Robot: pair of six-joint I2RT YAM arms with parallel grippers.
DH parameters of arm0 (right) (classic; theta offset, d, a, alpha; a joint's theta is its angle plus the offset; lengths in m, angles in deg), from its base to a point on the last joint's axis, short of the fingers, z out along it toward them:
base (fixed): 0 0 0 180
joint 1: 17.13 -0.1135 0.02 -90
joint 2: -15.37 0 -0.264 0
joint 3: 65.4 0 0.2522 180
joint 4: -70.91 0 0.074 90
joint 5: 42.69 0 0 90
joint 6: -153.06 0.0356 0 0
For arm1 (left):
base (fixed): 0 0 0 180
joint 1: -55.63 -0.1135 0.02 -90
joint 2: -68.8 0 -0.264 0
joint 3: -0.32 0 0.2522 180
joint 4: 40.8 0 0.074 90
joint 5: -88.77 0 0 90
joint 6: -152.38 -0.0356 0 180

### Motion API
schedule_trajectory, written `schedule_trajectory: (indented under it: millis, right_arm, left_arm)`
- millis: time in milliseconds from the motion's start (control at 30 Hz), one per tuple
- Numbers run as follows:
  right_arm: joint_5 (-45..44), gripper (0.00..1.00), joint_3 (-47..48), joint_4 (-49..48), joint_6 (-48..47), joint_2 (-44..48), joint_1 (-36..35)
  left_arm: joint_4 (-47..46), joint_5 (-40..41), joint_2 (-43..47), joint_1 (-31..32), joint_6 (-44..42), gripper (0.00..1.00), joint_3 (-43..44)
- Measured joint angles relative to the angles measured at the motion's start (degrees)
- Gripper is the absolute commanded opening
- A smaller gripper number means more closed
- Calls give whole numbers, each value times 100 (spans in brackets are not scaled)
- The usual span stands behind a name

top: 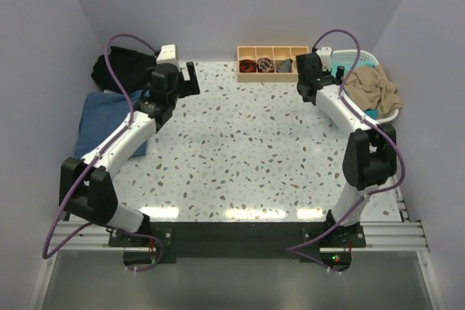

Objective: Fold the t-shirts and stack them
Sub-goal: Grab the tshirt from the pile

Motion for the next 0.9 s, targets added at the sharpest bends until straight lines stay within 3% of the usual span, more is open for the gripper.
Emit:
schedule_trajectory:
  millis: [233, 533, 700, 867, 900]
  right_arm:
    - [-483, 92, 822, 50, 417, -772, 702]
    - [426, 85, 1056, 203, 1172, -1440, 2249]
    - [752, 82, 1189, 184, 1290, -1762, 2505]
    - [1209, 58, 1567, 131, 1329, -2192, 2583]
    - [1290, 57, 1606, 125, 1329, -2262, 2599]
  left_arm:
    - [13, -444, -7, 0, -116, 100, 109]
    - [11, -754, -55, 0, -164, 100, 280]
    - [15, -944, -269, 0, -243, 100, 313]
    - [42, -1167, -627, 0, -291, 100, 476]
    - [50, -1211, -691, 0, -293, 100, 514]
